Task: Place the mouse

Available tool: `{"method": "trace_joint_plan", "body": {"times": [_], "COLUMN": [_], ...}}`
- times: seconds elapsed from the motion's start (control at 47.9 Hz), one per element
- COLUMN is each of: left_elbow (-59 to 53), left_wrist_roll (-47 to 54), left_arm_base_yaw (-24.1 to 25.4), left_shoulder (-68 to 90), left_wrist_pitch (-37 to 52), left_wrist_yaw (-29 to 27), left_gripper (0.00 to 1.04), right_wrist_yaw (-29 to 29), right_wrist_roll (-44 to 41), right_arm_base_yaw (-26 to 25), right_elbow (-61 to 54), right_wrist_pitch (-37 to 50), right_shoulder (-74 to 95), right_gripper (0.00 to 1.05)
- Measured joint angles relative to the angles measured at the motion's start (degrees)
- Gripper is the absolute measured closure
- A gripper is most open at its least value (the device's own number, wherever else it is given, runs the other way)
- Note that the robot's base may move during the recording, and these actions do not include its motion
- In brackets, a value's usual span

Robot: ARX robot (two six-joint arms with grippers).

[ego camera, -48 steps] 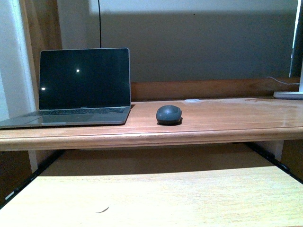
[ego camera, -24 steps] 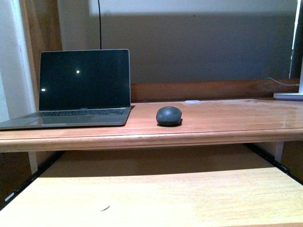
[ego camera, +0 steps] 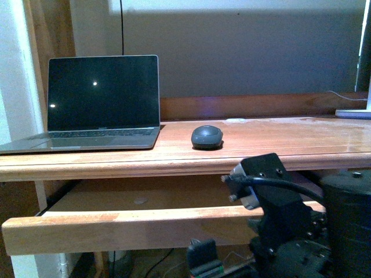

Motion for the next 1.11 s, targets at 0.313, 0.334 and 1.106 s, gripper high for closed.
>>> {"method": "trace_joint_plan", "body": {"times": [0.313,0.334,1.106], "left_elbow": [0.00,0.00,0.00], "left_wrist_roll": [0.00,0.00,0.00], "left_arm_base_yaw": [0.00,0.00,0.00], "left_shoulder": [0.00,0.00,0.00], "left_wrist_pitch": [0.00,0.00,0.00], "left_wrist_yaw": [-0.02,-0.02,0.00], "left_gripper": [0.08,0.08,0.08], "right_wrist_yaw": [13.77,14.19,18.43], "right_wrist_roll": [2.58,2.62,13.05], "right_arm_base_yaw": [0.81,0.81,-0.22], "right_elbow": [13.77,14.14,4.11], "right_wrist_pitch": [-6.38,-6.51,-5.20], "right_shoulder": [8.68,9.09,-1.38], "right_gripper": [0.07,0.07,0.07]}}
